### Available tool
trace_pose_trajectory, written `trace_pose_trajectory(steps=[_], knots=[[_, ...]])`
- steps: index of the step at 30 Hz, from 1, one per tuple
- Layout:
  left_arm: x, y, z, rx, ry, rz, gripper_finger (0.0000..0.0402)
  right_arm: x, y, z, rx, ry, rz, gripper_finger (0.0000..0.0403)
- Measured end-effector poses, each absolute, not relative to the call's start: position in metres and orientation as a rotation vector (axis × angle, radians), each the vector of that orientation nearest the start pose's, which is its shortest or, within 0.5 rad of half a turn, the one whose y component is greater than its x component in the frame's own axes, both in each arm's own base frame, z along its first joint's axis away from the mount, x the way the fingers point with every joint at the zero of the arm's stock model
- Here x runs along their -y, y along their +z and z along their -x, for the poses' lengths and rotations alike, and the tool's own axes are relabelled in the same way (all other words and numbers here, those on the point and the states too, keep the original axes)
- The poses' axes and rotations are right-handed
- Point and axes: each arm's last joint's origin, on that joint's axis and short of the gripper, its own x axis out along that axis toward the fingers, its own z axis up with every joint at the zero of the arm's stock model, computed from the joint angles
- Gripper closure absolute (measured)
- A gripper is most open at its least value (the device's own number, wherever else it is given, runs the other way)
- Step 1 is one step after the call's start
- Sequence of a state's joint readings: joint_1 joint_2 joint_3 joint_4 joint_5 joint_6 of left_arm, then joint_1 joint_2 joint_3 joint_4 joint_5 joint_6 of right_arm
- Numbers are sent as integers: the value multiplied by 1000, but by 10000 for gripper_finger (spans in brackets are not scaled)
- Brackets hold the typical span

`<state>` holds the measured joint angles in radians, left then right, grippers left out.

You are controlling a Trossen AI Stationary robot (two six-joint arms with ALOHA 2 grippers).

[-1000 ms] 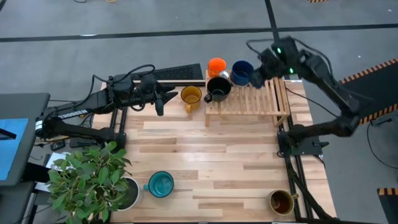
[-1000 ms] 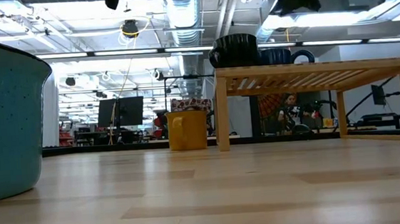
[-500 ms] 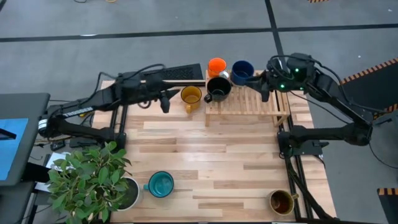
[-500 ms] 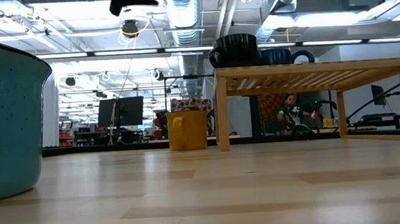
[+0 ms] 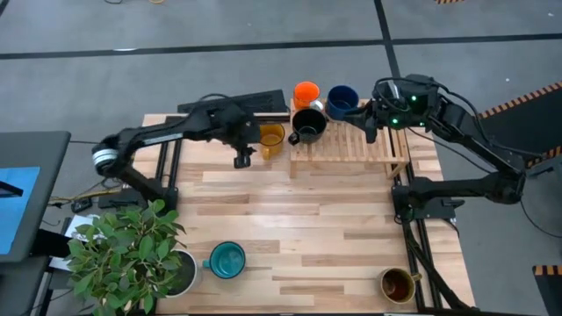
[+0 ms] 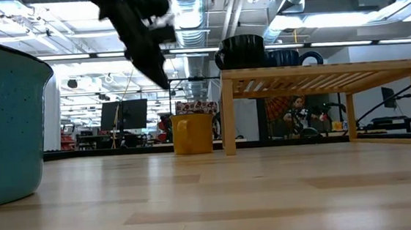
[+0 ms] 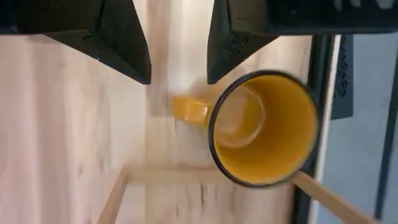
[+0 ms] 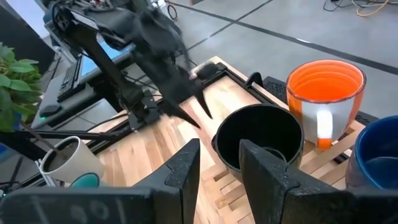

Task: Place coffee mugs
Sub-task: Move the yellow mug to the center of the table

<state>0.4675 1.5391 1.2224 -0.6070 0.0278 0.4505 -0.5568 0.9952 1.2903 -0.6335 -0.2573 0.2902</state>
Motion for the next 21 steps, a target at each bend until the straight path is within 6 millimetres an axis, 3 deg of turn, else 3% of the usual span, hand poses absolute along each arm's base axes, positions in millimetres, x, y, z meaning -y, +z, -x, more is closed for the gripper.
trace_pose_trajectory(steps=[6, 15, 21], knots=[[-158, 233, -311, -1041, 213, -240, 219, 92, 420, -162, -273, -344, -439, 262], [-166, 231, -314, -1041, 236, -356, 194, 92, 421, -162, -272, -345, -447, 262], [-175, 209, -318, -1117, 180, -426, 193, 92, 421, -162, -271, -345, -449, 262]])
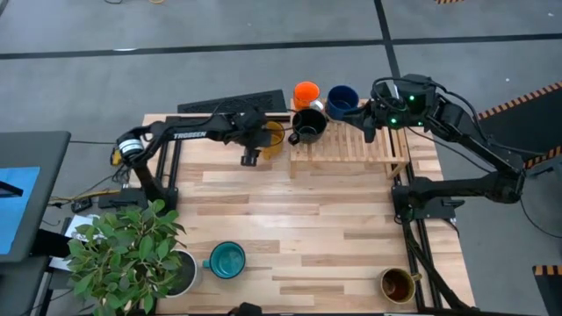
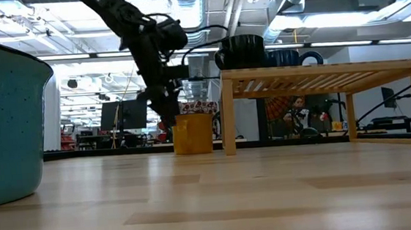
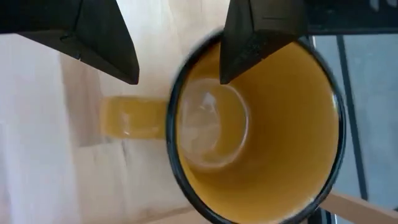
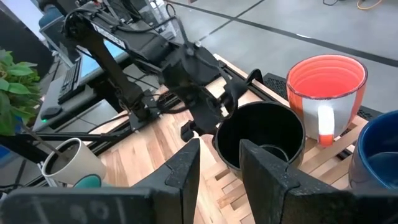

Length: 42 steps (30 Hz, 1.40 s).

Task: Place coffee mugs
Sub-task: Move the yellow mug to the center of the table

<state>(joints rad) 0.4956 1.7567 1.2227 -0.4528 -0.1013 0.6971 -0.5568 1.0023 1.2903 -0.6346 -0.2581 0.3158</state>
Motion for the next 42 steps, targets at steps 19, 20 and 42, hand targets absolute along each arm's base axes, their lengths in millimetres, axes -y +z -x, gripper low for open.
trace_pose_trajectory(steps=[19, 20, 42], knots=[[-138, 266, -290, -1055, 247, -293, 400, 93, 421, -161, -270, -366, -434, 262], [-134, 273, -285, -1037, 242, -280, 400, 92, 421, -161, -270, -365, -434, 262], [-147, 233, -316, -1134, 160, -572, 235, 93, 421, -161, -270, -367, -435, 262]])
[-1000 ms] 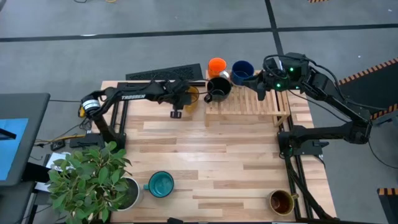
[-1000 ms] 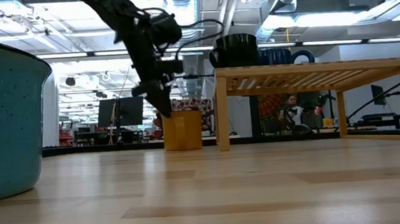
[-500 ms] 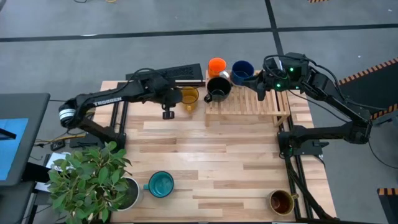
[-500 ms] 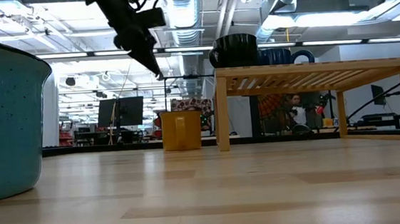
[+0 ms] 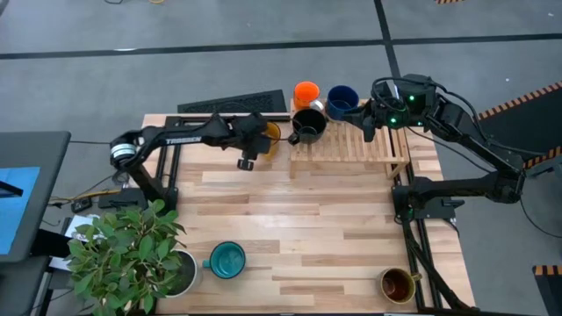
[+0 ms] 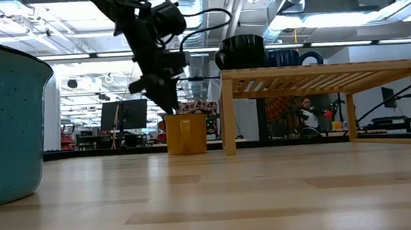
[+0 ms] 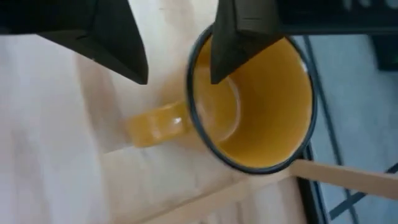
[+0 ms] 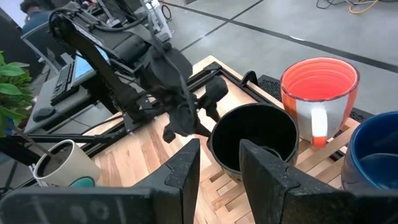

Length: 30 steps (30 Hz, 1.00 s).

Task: Place coffee mugs
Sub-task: Move the yellow mug to the center of the table

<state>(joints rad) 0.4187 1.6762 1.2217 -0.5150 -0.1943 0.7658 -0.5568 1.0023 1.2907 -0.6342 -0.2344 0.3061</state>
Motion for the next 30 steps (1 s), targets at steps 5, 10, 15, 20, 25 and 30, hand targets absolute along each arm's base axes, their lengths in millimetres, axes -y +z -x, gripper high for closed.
trace_pose_trajectory(steps=[5, 10, 15, 20, 25, 30], knots=[[-154, 218, -319, -1195, 144, -585, 215, 93, 421, -161, -270, -367, -435, 262], [-160, 199, -323, -1271, 154, -616, 215, 93, 421, -161, -270, -367, -435, 262], [-158, 197, -324, -1274, 158, -601, 260, 93, 421, -161, -270, -367, -435, 262], [-146, 206, -318, -1294, 119, -555, 378, 93, 421, -161, -270, -367, -435, 262], [-126, 213, -307, -1324, 62, -344, 395, 93, 421, -161, -270, -367, -435, 262], [-87, 221, -312, -1276, -8, -229, 397, 93, 421, -161, -270, -367, -435, 262]])
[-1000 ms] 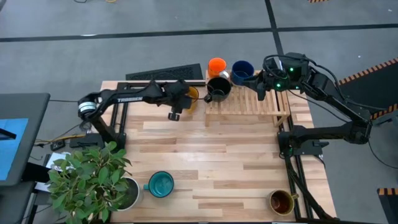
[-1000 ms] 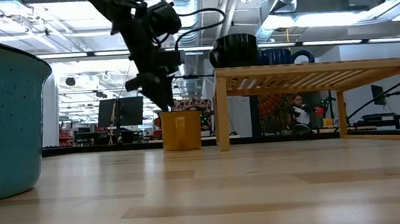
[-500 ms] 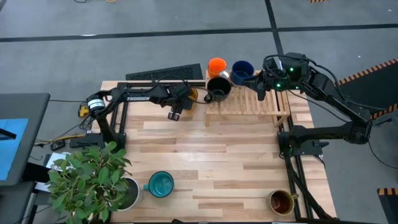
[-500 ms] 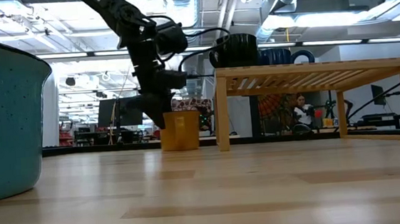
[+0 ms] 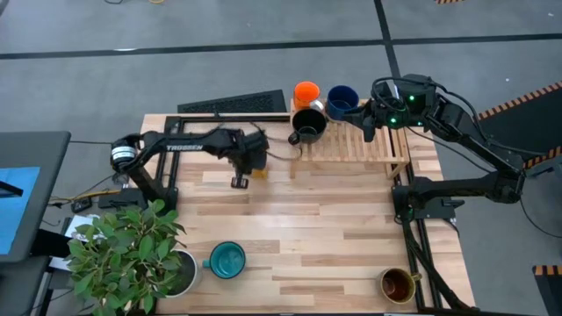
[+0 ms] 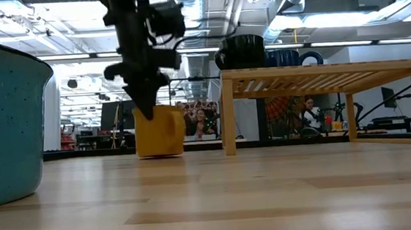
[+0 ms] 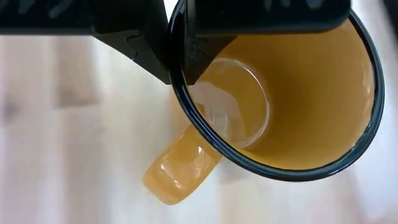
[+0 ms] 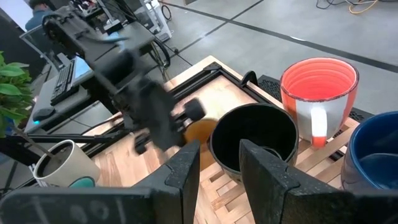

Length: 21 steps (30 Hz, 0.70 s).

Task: Place coffee mugs
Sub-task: Move the yellow mug to the center of the table

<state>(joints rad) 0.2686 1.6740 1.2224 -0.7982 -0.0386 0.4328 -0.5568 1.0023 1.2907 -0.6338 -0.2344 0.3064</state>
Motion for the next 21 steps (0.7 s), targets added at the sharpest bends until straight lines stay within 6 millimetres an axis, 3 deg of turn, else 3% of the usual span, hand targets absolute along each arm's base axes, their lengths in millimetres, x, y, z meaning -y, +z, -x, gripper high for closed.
trace_pose_trajectory(steps=[6, 11, 16, 21], knots=[[-17, 219, -327, -1246, -66, -257, 399, 92, 421, -161, -269, -366, -435, 262], [34, 222, -337, -1111, -94, -246, 400, 93, 421, -162, -269, -366, -435, 262], [53, 225, -350, -970, -122, -108, 401, 93, 421, -162, -269, -367, -435, 262], [59, 217, -362, -908, -133, -124, 401, 93, 421, -162, -267, -366, -434, 262]])
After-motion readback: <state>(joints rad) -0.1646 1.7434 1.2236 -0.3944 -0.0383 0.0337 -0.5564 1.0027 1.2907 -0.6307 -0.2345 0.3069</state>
